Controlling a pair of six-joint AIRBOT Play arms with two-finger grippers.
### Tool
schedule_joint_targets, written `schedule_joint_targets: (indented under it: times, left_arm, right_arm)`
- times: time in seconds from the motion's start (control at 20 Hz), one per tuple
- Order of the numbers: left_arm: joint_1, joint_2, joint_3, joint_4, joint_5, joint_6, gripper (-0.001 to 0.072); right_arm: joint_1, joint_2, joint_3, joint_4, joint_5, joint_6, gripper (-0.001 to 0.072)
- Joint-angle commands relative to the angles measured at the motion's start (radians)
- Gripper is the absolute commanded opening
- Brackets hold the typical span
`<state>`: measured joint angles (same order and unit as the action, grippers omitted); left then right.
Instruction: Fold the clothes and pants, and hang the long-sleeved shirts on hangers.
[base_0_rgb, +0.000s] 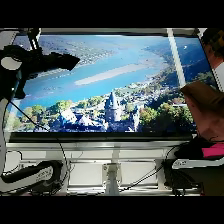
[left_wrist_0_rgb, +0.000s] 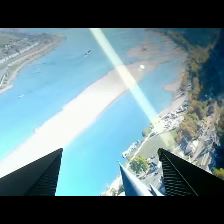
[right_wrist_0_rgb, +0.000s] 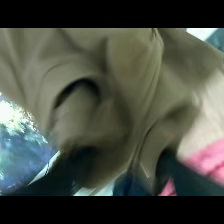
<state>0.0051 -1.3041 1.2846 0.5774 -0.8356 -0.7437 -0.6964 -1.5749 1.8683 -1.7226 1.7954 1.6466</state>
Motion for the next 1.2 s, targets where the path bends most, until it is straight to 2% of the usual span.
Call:
schedule_joint_targets:
  times: [0.0, 0.25, 0.4, 0.55, 0.65, 0.8, 0.95, 1.15]
  left_arm:
    - [0.002, 0.005, 0.000, 0.043, 0.001, 0.000, 0.0698]
    - [0.002, 0.005, 0.000, 0.043, 0.001, 0.000, 0.0698]
    - [0.002, 0.005, 0.000, 0.043, 0.001, 0.000, 0.0698]
    - [0.002, 0.005, 0.000, 0.043, 0.001, 0.000, 0.0698]
    - [0.002, 0.005, 0.000, 0.043, 0.001, 0.000, 0.0698]
    - [0.002, 0.005, 0.000, 0.043, 0.001, 0.000, 0.0698]
    - [0.002, 0.005, 0.000, 0.043, 0.001, 0.000, 0.0698]
    - [0.002, 0.005, 0.000, 0.043, 0.001, 0.000, 0.0698]
  right_arm:
    - [-0.011, 0.002, -0.009, -0.028, 0.045, -0.001, 0.0692]
    - [-0.011, 0.017, -0.009, 0.006, -0.040, -0.025, 0.0683]
    - [-0.006, 0.058, -0.008, 0.122, -0.177, -0.045, 0.0682]
    - [0.018, 0.134, -0.008, 0.121, -0.343, -0.071, 0.0667]
    - [0.030, 0.201, -0.009, 0.122, -0.460, -0.071, 0.0499]
    - [0.058, 0.301, -0.009, 0.124, -0.615, -0.070, 0.0296]
    - [0.093, 0.377, -0.009, 0.131, -0.695, -0.070, 0.0296]
    - [0.142, 0.428, -0.009, 0.169, -0.680, -0.070, 0.0297]
